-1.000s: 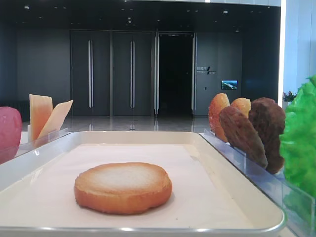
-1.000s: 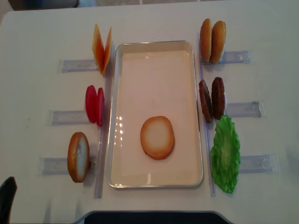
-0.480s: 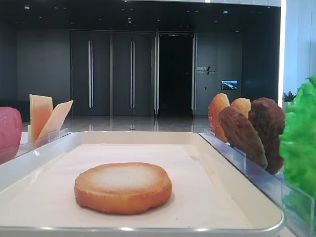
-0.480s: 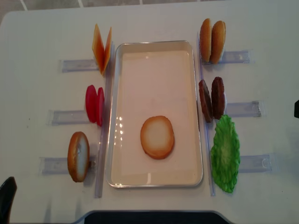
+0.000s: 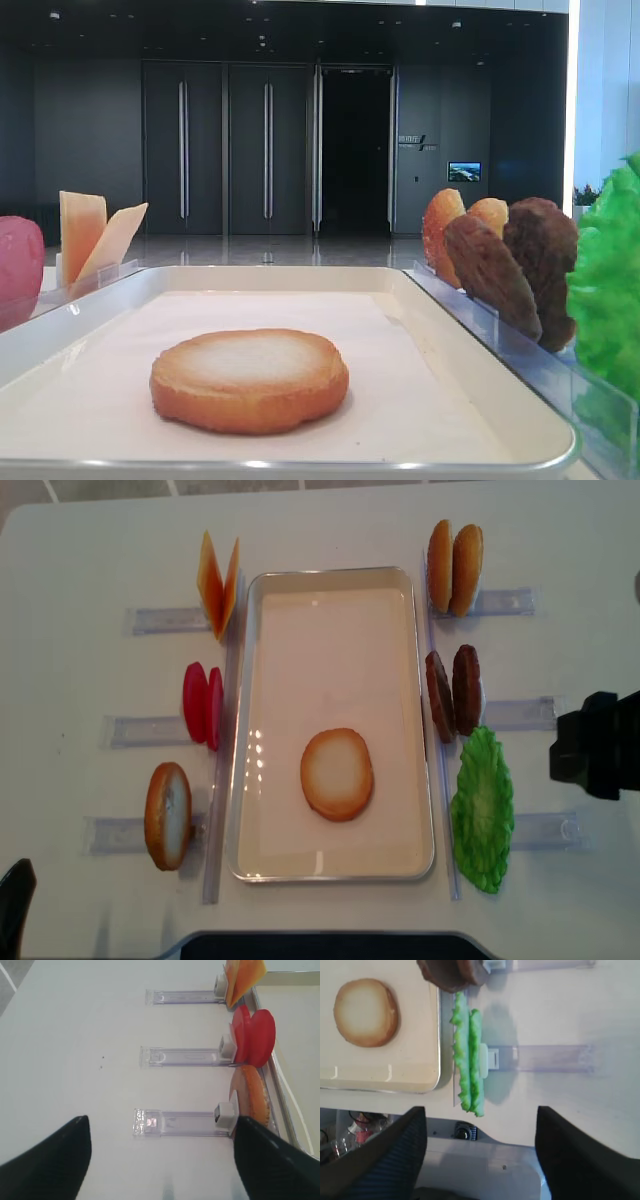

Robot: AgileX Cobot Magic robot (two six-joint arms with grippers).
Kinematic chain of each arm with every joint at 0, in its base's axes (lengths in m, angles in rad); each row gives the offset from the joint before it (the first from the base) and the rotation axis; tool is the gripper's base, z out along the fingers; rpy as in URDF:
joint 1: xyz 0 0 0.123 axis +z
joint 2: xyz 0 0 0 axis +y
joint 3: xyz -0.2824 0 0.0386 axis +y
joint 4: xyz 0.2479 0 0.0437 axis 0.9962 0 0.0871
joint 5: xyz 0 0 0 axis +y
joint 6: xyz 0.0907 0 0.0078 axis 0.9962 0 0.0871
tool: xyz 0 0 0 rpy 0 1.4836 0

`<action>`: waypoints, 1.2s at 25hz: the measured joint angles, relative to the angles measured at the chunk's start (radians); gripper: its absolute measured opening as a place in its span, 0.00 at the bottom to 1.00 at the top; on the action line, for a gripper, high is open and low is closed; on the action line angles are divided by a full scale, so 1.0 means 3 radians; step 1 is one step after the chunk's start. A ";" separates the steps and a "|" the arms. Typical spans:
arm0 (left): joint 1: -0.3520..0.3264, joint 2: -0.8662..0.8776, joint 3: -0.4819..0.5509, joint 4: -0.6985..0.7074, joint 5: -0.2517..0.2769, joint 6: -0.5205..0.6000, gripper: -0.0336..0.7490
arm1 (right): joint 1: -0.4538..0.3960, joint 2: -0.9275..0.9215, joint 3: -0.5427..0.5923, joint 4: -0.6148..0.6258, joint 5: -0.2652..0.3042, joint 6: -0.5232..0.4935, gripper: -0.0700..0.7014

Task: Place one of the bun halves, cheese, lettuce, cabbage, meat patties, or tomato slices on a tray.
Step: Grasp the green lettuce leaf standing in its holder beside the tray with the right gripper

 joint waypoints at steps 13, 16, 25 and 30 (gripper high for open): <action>0.0000 0.0000 0.0000 0.0000 0.0000 0.0000 0.93 | 0.0777 0.0826 0.0000 -0.0374 -0.0279 0.0627 0.70; 0.0000 0.0000 0.0000 0.0000 0.0000 0.0000 0.93 | 0.0777 0.0937 0.0000 -0.0445 -0.0421 0.0627 0.70; 0.0000 0.0000 0.0000 0.0000 0.0000 0.0000 0.93 | 0.0774 0.1212 0.0000 -0.0535 -0.0617 0.0590 0.70; 0.0000 0.0000 0.0000 0.0000 0.0000 0.0000 0.93 | 0.0745 0.1246 0.0000 -0.0587 -0.0620 0.0572 0.69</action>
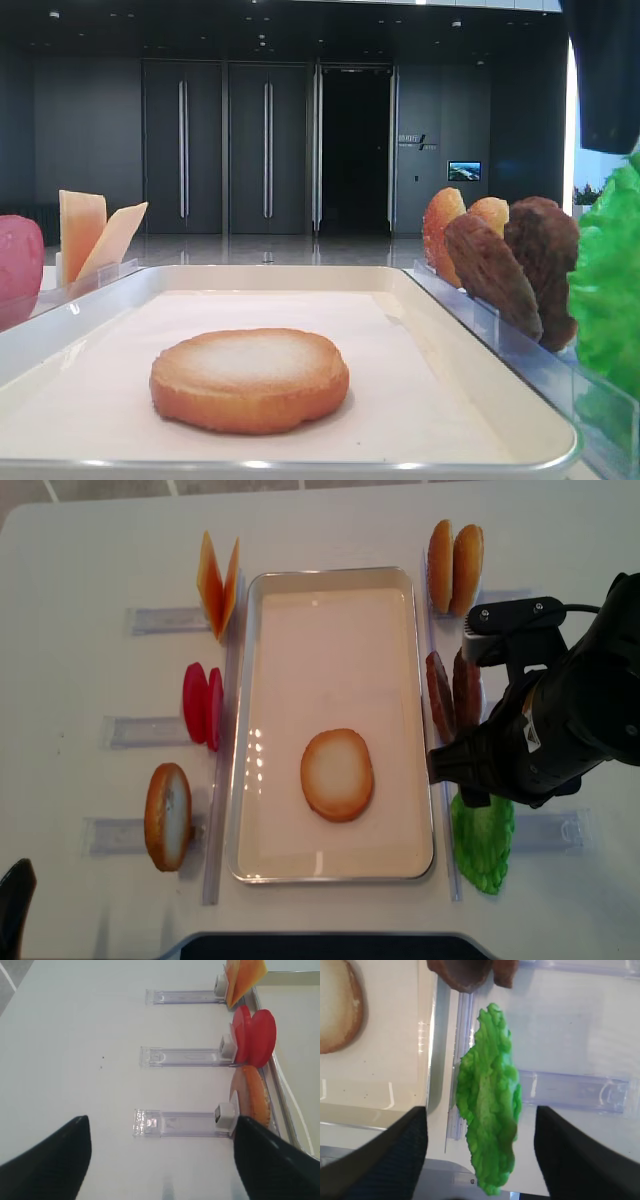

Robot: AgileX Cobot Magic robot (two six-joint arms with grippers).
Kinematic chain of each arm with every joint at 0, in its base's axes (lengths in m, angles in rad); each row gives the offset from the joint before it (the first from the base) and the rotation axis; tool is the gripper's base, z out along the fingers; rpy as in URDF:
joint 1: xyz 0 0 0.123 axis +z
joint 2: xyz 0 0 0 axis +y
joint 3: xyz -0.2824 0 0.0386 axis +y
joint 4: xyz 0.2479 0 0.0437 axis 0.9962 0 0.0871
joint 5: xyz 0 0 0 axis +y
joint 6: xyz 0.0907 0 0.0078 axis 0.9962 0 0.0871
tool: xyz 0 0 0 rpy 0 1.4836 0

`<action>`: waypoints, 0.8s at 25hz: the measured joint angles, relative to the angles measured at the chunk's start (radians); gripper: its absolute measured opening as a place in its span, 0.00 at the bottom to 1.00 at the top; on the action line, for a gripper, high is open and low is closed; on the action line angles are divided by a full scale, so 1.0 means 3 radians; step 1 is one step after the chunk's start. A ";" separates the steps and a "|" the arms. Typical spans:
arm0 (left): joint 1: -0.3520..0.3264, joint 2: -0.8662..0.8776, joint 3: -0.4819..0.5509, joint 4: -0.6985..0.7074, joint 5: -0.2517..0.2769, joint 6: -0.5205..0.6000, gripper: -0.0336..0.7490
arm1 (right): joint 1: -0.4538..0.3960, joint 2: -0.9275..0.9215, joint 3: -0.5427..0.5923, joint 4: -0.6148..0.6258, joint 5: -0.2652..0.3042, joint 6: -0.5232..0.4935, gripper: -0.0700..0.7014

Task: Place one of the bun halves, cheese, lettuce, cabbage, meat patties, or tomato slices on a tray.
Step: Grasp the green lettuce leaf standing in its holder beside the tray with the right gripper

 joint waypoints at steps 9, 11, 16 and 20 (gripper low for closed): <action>0.0000 0.0000 0.0000 0.0000 0.0000 0.0000 0.93 | -0.0004 0.0004 0.0000 -0.0033 0.0013 -0.0023 0.25; 0.0000 0.0000 0.0000 0.0000 0.0000 0.0000 0.93 | -0.0004 0.0004 0.0000 -0.0036 0.0016 -0.0035 0.19; 0.0000 0.0000 0.0000 0.0000 0.0000 0.0000 0.93 | -0.0004 0.0004 0.0000 -0.0106 0.0054 -0.0060 0.15; 0.0000 0.0000 0.0000 0.0000 0.0000 0.0000 0.93 | -0.0004 0.0004 0.0000 -0.0114 0.0073 -0.0102 0.15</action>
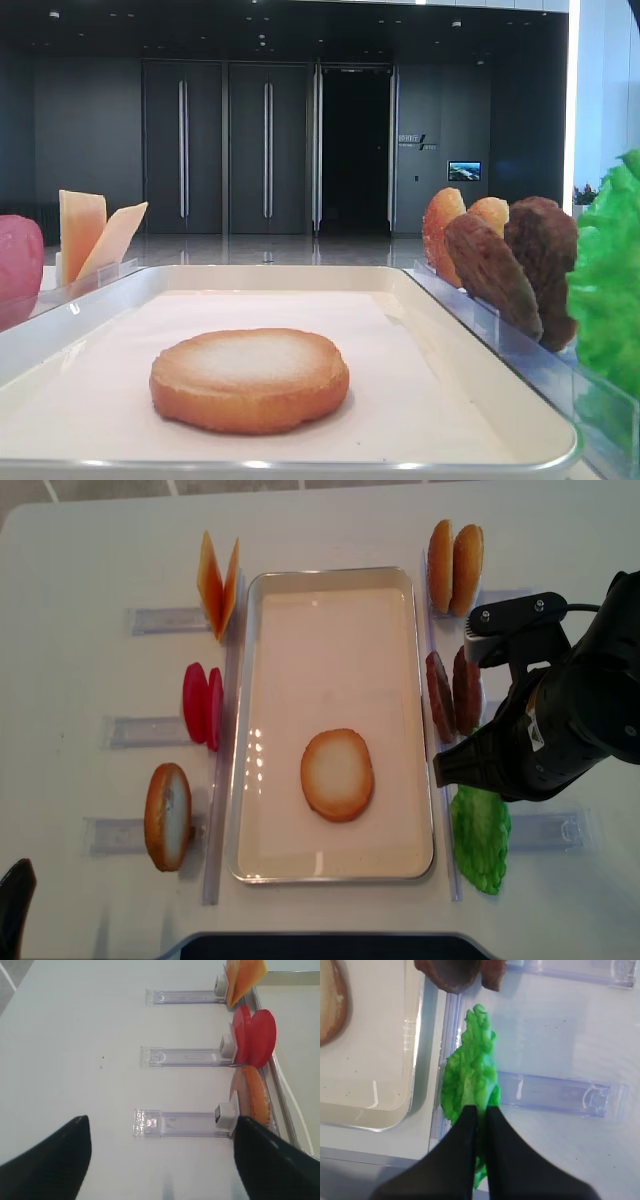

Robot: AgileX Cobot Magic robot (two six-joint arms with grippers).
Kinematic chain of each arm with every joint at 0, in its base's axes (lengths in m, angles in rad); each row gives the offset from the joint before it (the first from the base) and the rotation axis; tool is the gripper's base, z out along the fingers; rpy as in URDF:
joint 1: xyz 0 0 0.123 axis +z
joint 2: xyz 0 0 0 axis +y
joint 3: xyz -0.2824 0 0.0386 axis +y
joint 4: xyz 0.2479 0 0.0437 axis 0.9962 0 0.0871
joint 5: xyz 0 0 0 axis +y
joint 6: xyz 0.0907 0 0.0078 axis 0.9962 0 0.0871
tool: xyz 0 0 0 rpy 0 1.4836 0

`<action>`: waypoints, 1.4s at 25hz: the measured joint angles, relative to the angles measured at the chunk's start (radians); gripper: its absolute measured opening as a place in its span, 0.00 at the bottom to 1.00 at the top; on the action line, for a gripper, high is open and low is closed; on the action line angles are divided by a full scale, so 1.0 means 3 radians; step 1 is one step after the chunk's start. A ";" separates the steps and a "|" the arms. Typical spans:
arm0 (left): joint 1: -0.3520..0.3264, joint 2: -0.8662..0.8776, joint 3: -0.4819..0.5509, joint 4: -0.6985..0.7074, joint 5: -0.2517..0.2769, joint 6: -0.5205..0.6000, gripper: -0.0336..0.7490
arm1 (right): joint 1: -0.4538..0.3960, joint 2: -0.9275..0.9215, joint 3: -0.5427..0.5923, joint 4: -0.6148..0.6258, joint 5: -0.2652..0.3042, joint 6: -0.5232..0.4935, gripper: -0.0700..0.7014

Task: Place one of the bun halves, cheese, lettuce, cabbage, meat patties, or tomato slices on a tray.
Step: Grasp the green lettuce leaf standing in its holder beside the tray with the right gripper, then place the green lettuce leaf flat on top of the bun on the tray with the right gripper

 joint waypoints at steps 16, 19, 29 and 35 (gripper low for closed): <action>0.0000 0.0000 0.0000 0.0000 0.0000 0.0000 0.93 | 0.0003 -0.0634 -0.0227 0.1263 -0.0589 -0.0834 0.15; 0.0000 0.0000 0.0000 0.0000 0.0000 0.0000 0.93 | 0.0003 -0.0550 -0.0227 0.1857 -0.0795 -0.1403 0.15; 0.0000 0.0000 0.0000 0.0000 0.0000 0.0000 0.93 | 0.0003 0.0163 -0.0227 0.3081 -0.1122 -0.2864 0.15; 0.0000 0.0000 0.0000 0.0000 0.0000 0.0000 0.93 | -0.0081 0.0552 -0.0227 0.3744 -0.1257 -0.3733 0.15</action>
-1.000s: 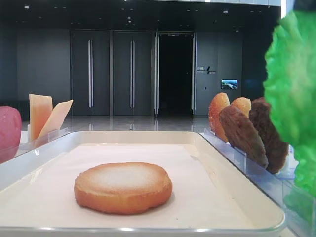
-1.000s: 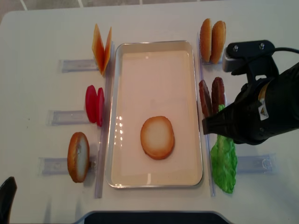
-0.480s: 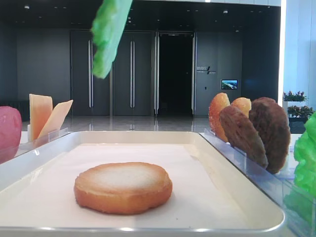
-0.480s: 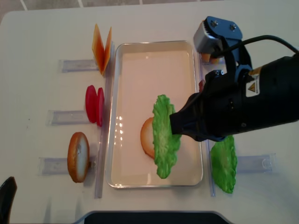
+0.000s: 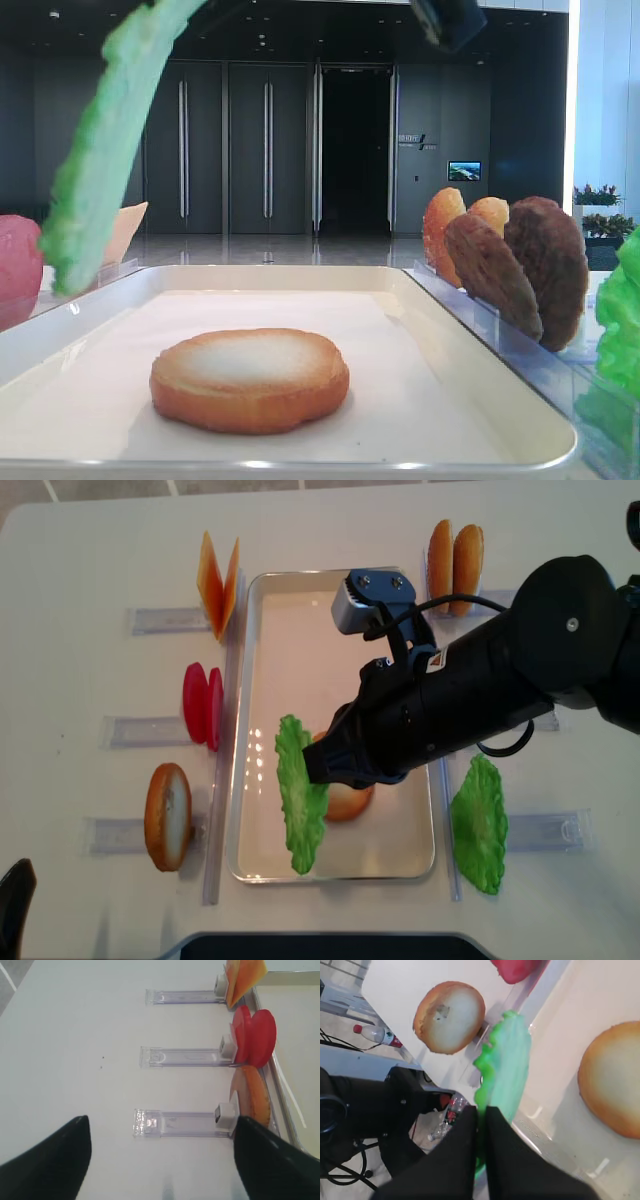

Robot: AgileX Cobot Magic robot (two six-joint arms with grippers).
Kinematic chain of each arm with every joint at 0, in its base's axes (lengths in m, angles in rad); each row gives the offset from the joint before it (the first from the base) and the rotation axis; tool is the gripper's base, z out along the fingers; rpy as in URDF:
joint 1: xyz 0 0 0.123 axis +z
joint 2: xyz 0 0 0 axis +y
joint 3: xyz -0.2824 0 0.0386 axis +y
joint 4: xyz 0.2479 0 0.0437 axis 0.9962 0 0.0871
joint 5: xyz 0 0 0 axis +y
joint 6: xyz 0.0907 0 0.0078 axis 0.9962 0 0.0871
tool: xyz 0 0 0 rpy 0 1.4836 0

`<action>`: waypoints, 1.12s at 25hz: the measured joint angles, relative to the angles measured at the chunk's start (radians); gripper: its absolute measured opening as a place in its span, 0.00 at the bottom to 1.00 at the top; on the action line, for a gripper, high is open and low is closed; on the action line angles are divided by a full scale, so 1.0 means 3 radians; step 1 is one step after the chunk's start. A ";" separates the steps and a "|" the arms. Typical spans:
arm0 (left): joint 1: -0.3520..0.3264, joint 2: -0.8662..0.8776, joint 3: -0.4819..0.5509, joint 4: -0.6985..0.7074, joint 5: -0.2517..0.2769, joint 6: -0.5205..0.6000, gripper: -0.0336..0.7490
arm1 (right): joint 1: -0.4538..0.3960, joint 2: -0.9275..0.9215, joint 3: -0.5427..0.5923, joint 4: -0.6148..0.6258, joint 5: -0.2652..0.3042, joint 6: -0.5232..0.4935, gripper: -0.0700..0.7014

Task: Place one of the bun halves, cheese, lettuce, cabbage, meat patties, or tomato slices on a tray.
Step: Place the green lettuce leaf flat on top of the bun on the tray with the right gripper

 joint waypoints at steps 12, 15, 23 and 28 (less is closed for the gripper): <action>0.0000 0.0000 0.0000 0.0000 0.0000 0.0000 0.93 | -0.0380 0.0436 0.0000 0.1040 0.0063 -0.1102 0.15; 0.0000 0.0000 0.0000 0.0000 0.0000 0.0000 0.93 | -0.0422 0.0538 0.0000 0.1231 0.0152 -0.1296 0.15; 0.0000 0.0000 0.0000 0.0000 0.0000 0.0000 0.93 | -0.0486 0.0722 0.0000 0.1428 0.0244 -0.1514 0.15; 0.0000 0.0000 0.0000 0.0000 0.0000 0.0000 0.93 | -0.0514 0.0788 0.0000 0.1425 0.0245 -0.1556 0.14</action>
